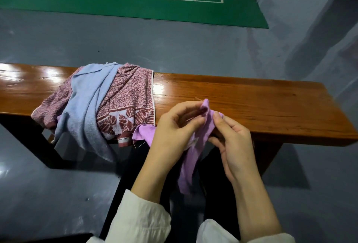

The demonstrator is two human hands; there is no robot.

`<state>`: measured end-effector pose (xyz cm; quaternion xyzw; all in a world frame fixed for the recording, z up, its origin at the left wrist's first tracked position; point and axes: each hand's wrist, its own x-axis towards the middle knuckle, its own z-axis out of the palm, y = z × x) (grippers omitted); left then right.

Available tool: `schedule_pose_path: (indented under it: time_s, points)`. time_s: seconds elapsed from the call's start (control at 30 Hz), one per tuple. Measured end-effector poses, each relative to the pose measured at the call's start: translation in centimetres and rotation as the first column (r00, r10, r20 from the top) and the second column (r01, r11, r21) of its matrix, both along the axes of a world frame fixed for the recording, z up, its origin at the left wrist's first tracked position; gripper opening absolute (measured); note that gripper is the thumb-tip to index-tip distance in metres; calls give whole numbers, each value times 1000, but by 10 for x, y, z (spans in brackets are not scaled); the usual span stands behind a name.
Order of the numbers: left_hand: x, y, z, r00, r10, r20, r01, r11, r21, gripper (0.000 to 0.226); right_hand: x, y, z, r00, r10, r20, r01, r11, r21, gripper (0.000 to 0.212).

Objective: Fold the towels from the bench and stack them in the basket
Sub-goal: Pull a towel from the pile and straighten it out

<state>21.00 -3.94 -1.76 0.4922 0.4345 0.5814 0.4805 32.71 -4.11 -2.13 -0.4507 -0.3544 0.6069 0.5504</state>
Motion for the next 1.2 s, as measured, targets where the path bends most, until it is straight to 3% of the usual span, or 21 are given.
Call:
schedule_pose_path:
  time_s: [0.1, 0.27, 0.4, 0.53, 0.63, 0.83, 1.0, 1.2]
  points:
    - [-4, 2, -4, 962, 164, -219, -139, 982, 127, 16, -1, -1, -3, 1000, 30, 5, -30, 999, -12, 19]
    - [-9, 3, -9, 785, 254, -565, -100, 952, 288, 10, 4, 0, -2, 993, 107, 47, -105, 994, -27, 28]
    - [-7, 2, -8, 807, 243, -538, -120, 960, 253, 15, 7, -2, 0, 989, 128, 68, -127, 992, -23, 27]
    - [-9, 5, -8, 822, 197, -534, -80, 969, 234, 27, 1, -7, -5, 990, 121, -74, -127, 988, -82, 23]
    - [-12, 6, -12, 754, 184, -631, -4, 961, 275, 22, -1, -7, -7, 984, 122, -130, -135, 986, -96, 30]
    - [-23, 5, -16, 765, 240, -598, -33, 942, 335, 17, 3, -4, -10, 995, 22, -97, -32, 994, -102, 25]
    - [-22, 1, -13, 812, 0, -583, 138, 972, 191, 20, 8, -2, -6, 1000, -8, -13, 8, 1000, -10, 23]
    - [-9, 1, -18, 843, 107, -527, 15, 975, 223, 15, 13, -4, 0, 995, 52, 88, -60, 994, 91, 23]
